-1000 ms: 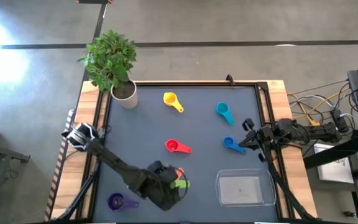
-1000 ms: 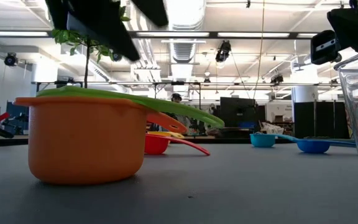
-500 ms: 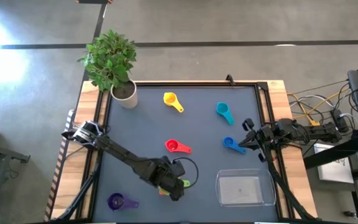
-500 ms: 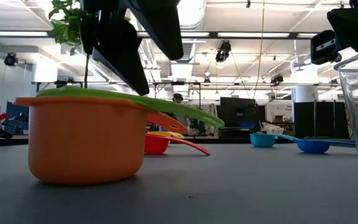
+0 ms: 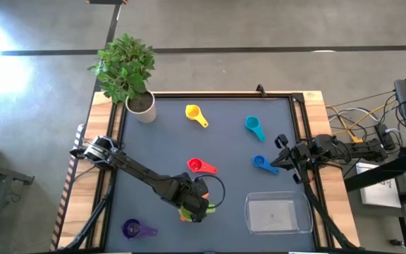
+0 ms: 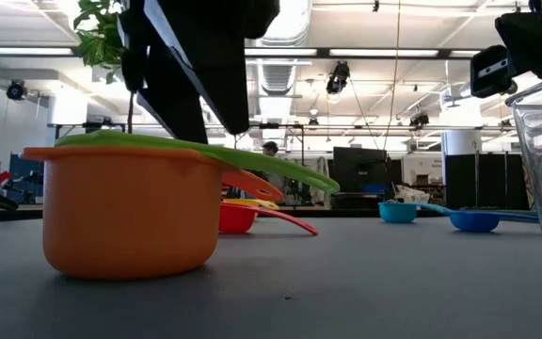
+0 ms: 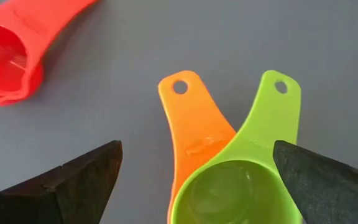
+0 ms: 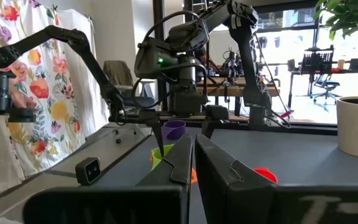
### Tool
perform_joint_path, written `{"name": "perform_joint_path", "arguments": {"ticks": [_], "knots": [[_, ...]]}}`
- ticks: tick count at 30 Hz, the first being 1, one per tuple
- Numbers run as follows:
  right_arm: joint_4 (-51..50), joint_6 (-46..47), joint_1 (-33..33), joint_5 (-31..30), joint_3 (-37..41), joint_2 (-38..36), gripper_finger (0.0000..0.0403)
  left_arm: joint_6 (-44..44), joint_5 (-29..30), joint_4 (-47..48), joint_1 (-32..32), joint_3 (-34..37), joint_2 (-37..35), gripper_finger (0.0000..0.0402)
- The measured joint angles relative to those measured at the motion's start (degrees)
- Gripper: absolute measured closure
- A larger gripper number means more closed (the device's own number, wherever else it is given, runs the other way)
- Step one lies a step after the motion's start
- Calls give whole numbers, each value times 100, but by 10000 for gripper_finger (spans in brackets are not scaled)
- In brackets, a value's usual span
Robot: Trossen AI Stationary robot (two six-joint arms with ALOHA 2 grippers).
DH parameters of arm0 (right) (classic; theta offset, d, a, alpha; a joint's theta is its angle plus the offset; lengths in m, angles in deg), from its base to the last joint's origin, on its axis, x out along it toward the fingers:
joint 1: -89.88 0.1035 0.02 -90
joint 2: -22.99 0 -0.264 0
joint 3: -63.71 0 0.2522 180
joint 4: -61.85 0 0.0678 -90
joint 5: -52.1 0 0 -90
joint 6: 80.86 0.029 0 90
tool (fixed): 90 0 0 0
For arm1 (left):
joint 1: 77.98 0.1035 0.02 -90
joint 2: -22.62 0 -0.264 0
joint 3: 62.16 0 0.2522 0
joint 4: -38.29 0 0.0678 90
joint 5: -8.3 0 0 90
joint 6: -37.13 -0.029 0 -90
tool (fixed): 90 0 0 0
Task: Nest measuring cups in basket
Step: Stack the green nest measuring cup into the orange nest measuring cup
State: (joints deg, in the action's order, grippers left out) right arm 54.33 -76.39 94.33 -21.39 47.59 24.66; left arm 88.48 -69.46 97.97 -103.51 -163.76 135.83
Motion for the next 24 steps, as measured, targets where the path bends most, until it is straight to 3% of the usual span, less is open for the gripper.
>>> {"name": "perform_joint_path", "arguments": {"ticks": [24], "knots": [[0, 0, 1, -1, 0, -2, 394, -840, 160, -770, -213, -145, 9, 6]]}}
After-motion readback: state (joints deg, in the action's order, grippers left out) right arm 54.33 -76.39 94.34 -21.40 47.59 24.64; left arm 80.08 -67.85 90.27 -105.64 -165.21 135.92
